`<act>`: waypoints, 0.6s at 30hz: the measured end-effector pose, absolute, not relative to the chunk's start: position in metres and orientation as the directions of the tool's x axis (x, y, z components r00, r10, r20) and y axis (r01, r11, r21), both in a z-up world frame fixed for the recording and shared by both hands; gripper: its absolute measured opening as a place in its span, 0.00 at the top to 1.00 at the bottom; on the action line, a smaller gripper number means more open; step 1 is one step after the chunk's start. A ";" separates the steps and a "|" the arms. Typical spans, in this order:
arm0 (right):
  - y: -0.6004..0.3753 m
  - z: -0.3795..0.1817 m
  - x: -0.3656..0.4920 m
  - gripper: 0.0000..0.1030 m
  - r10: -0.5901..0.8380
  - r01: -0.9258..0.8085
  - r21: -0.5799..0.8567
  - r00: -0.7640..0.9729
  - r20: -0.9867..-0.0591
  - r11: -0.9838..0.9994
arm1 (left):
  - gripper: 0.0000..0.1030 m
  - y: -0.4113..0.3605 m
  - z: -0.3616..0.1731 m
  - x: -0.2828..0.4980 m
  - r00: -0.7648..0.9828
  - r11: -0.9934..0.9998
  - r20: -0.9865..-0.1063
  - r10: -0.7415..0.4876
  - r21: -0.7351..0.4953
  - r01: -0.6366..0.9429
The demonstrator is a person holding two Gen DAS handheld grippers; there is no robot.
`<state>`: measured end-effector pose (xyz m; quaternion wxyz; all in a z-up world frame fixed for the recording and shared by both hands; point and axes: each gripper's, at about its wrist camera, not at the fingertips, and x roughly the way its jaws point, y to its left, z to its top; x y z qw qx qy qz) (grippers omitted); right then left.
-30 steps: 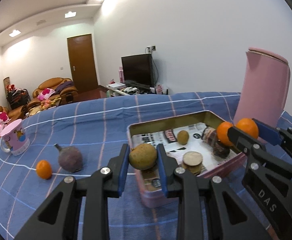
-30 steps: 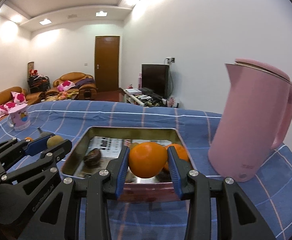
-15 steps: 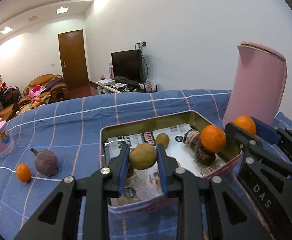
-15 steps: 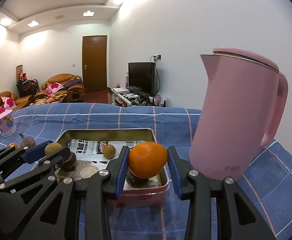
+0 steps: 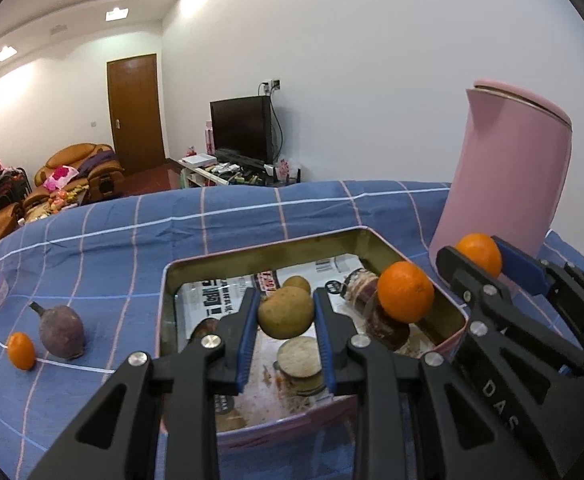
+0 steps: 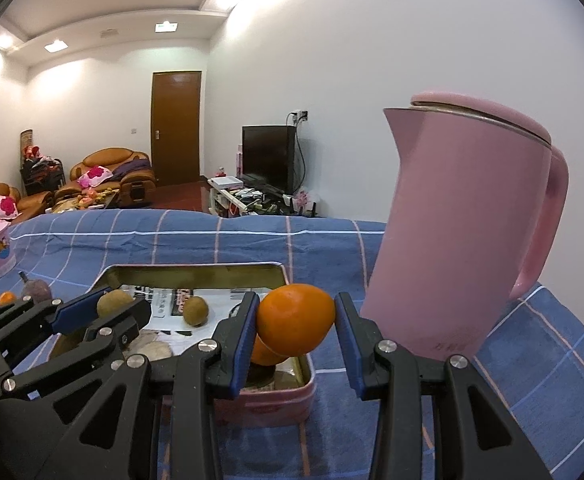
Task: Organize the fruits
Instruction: 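Lower the kiwi into the tin and open the left tool while the right tool lowers the orange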
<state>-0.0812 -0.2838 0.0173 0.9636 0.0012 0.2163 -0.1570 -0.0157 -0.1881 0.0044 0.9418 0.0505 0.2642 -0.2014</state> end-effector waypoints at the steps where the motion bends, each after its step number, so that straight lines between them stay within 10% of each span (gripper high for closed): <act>1: -0.286 0.017 -0.080 0.60 -0.306 0.308 -0.063 0.855 -0.418 0.949 | 0.72 -0.189 0.005 -0.015 0.778 0.913 -0.518 -0.356 -0.014 0.408; 18: -0.286 0.016 -0.030 0.60 -0.275 0.295 -0.027 0.847 -0.454 0.955 | 0.72 -0.176 0.003 0.029 0.770 0.937 -0.553 -0.319 -0.061 0.345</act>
